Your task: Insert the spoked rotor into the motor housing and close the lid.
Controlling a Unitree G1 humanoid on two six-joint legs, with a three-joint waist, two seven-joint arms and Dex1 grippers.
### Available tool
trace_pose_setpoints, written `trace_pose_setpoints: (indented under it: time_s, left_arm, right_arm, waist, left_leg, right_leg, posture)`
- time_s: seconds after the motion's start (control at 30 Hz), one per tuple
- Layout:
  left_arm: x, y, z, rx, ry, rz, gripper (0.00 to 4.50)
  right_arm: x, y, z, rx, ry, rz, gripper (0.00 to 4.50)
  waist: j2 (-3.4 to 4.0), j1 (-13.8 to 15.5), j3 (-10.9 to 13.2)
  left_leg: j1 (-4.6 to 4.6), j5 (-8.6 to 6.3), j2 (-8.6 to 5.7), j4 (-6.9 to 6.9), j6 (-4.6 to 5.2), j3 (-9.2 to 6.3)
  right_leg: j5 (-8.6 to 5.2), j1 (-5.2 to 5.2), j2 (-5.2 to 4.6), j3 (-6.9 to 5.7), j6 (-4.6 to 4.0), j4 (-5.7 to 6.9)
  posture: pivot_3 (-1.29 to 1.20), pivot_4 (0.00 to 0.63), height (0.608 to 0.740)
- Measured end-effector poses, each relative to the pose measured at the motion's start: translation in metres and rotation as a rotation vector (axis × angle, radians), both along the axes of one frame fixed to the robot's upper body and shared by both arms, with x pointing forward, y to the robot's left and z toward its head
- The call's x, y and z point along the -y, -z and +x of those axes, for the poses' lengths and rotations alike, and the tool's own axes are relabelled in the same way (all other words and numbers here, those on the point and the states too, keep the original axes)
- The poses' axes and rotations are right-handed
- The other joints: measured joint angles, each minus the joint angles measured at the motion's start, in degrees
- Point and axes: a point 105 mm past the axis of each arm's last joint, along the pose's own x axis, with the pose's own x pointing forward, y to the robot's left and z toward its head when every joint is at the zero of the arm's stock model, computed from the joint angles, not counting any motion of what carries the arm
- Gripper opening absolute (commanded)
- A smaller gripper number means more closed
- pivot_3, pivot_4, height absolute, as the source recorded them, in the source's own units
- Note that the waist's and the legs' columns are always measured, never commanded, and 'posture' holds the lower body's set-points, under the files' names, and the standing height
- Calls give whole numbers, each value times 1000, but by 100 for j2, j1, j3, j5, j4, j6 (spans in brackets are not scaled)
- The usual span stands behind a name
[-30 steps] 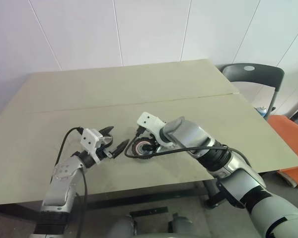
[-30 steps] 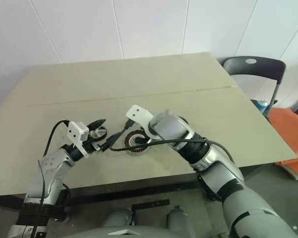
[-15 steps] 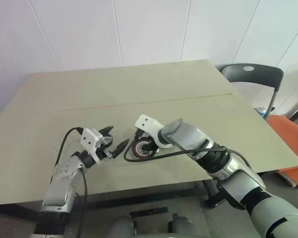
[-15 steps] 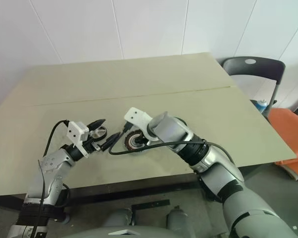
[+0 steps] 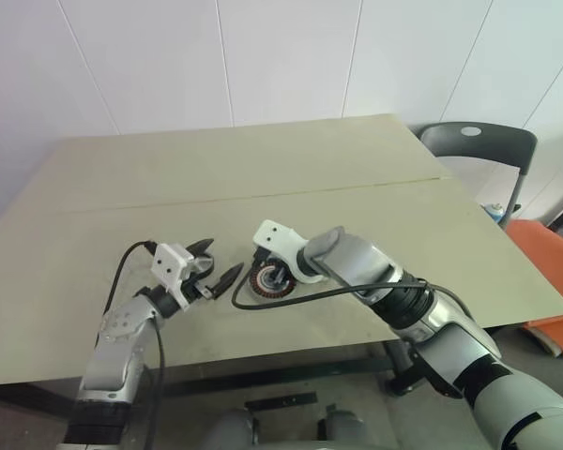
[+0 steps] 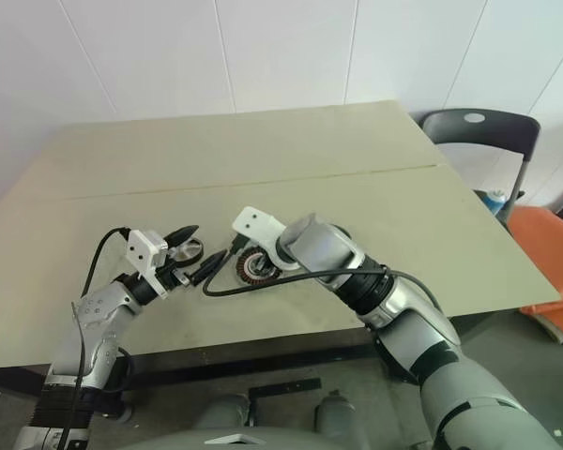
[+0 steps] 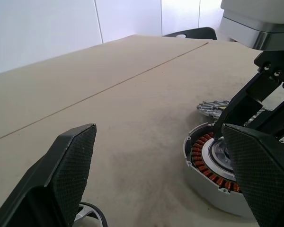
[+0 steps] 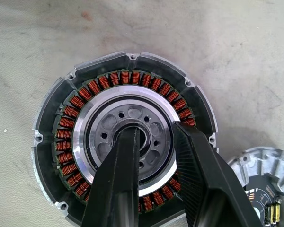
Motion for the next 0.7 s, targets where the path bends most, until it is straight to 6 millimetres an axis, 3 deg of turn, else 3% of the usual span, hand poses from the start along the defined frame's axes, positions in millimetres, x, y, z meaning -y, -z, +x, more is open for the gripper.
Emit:
trace_pose_setpoints:
  time_s: [0.4,0.7]
  left_arm:
    - [0,0,0,1,1,2,4500]
    - [1,-1,1,2,8,2,4500]
  right_arm:
    - [-4,1,4,73,-79,5,1126]
    - [0,-12,12,192,-159,14,1126]
  waist:
    - [1,-3,1]
    - [0,1,1]
  left_leg:
    - [-1,0,0,-1,0,0]
    - [-5,0,0,-3,0,1]
  right_leg:
    - [0,-1,0,0,1,0]
    - [1,-3,0,0,2,-4]
  posture:
    - [0,0,740]
    - [0,0,740]
